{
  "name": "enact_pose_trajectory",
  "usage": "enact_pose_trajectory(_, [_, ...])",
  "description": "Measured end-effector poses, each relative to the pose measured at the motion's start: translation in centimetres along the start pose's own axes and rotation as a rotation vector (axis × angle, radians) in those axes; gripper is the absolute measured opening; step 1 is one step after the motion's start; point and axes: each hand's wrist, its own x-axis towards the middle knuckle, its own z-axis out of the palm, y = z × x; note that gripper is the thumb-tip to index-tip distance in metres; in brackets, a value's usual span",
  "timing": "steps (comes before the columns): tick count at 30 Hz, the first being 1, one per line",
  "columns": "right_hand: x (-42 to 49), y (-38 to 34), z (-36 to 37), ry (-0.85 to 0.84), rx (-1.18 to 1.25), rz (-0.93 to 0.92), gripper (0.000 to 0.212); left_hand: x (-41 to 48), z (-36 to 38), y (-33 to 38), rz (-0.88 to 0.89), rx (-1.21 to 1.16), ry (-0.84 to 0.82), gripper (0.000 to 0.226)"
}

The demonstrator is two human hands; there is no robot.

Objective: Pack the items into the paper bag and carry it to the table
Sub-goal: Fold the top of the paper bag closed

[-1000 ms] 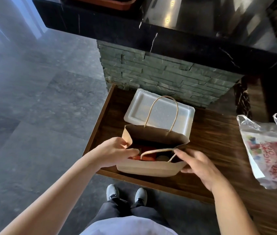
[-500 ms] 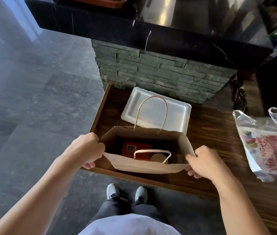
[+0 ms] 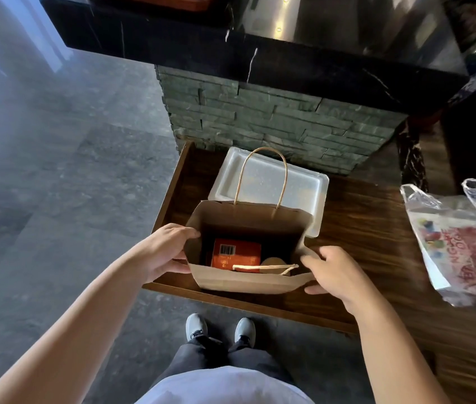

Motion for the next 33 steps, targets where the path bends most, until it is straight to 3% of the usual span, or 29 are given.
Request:
enact_pose_trajectory(7, [0.3, 0.0, 0.3, 0.035, 0.264, -0.106, 0.013, 1.2, -0.2, -0.8, 0.072, -0.028, 0.047, 0.028])
enact_pose_trajectory(11, [0.2, 0.9, 0.1, -0.123, 0.411, -0.184, 0.015, 1.1, -0.6, -1.5, 0.2, -0.023, 0.011, 0.02])
enact_pose_trajectory(14, [0.4, 2.7, -0.1, -0.302, 0.481, -0.244, 0.049, 0.6, -1.3, -2.1, 0.338, 0.124, -0.14, 0.024])
enact_pose_trajectory(17, [0.7, 4.6, -0.6, -0.421, 0.527, -0.305, 0.08, 0.0, -2.3, -3.1, 0.445, 0.17, -0.297, 0.055])
enact_pose_trajectory(21, [0.9, 5.9, -0.1, -0.438, 0.437, -0.319, 0.073, 0.2, -2.5, -4.7, 0.468, 0.296, -0.4, 0.068])
enact_pose_trajectory(25, [2.0, 5.5, 1.9, -0.106, 0.307, -0.336, 0.034, 1.5, -0.9, -5.3, 0.581, 0.556, -0.071, 0.068])
enact_pose_trajectory(27, [2.3, 5.0, 2.4, -0.036, 0.328, -0.389, 0.022, 2.0, -0.5, -5.2, 0.689, 0.621, 0.067, 0.061])
enact_pose_trajectory(30, [2.9, 4.7, 2.3, 0.046, 0.286, -0.507, 0.022, 2.3, -1.0, -4.7, 0.828, 0.708, 0.166, 0.038])
enact_pose_trajectory(33, [3.2, 4.6, 2.0, -0.029, 0.322, -0.505, 0.03, 2.8, -1.2, -4.6, 0.823, 0.586, 0.094, 0.03])
